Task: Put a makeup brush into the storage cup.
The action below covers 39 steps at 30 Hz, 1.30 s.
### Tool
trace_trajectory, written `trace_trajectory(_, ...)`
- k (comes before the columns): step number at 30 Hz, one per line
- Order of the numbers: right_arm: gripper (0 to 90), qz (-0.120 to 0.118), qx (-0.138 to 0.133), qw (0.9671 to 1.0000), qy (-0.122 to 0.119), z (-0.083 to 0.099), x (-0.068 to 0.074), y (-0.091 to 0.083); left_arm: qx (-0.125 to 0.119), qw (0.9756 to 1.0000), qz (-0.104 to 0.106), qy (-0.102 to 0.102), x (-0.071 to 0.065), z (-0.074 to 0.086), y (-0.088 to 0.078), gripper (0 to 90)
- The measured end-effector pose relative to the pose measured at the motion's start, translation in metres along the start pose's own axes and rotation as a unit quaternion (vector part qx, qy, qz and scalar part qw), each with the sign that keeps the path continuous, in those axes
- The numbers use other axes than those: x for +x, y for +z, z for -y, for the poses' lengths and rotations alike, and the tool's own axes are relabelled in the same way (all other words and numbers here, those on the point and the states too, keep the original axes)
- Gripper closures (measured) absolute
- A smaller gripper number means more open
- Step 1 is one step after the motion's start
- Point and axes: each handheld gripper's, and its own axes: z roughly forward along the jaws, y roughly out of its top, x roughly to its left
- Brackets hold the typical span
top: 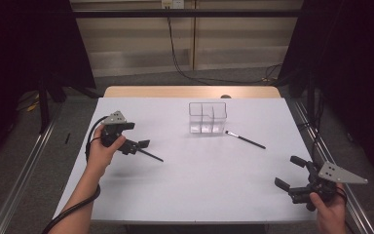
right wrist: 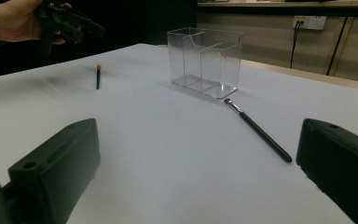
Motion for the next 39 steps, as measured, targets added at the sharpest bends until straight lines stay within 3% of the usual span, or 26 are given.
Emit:
trace_trajectory(7,0.0,0.0,0.003,1.0,0.0,0.0,0.0,0.001,0.034,0.9994,0.008,0.005,0.002,-0.003,0.002,0.0)
trace_trajectory(17,0.0,-0.002,0.003,1.0,0.0,0.0,0.0,0.001,0.08,0.9967,0.003,0.015,0.006,-0.007,0.005,0.0)
trace_trajectory(26,0.0,-0.004,0.001,1.0,0.001,0.0,0.0,0.001,0.138,0.9902,0.0,0.021,0.011,-0.004,0.012,0.0)
trace_trajectory(29,0.0,-0.003,0.001,1.0,0.002,0.0,0.0,0.001,0.157,0.9871,0.0,0.031,0.012,-0.003,0.014,0.0)
trace_trajectory(32,0.0,-0.003,0.002,1.0,0.002,0.0,0.0,0.001,0.164,0.9861,0.005,0.025,0.011,-0.003,0.017,0.0)
trace_trajectory(35,0.0,-0.003,0.001,1.0,0.003,0.0,0.0,0.001,0.181,0.9832,0.009,0.024,0.011,-0.002,0.021,0.0)
trace_trajectory(37,0.0,-0.003,0.001,1.0,0.002,0.001,0.0,0.001,0.193,0.9808,0.014,0.023,0.011,-0.001,0.025,0.0)
trace_trajectory(38,0.0,-0.003,0.001,1.0,0.003,0.001,0.0,0.001,0.211,0.9767,0.017,0.036,0.013,-0.001,0.026,0.0)
trace_trajectory(39,0.0,-0.003,0.002,1.0,0.002,0.001,0.0,0.001,0.218,0.975,0.016,0.039,0.013,-0.001,0.027,0.0)
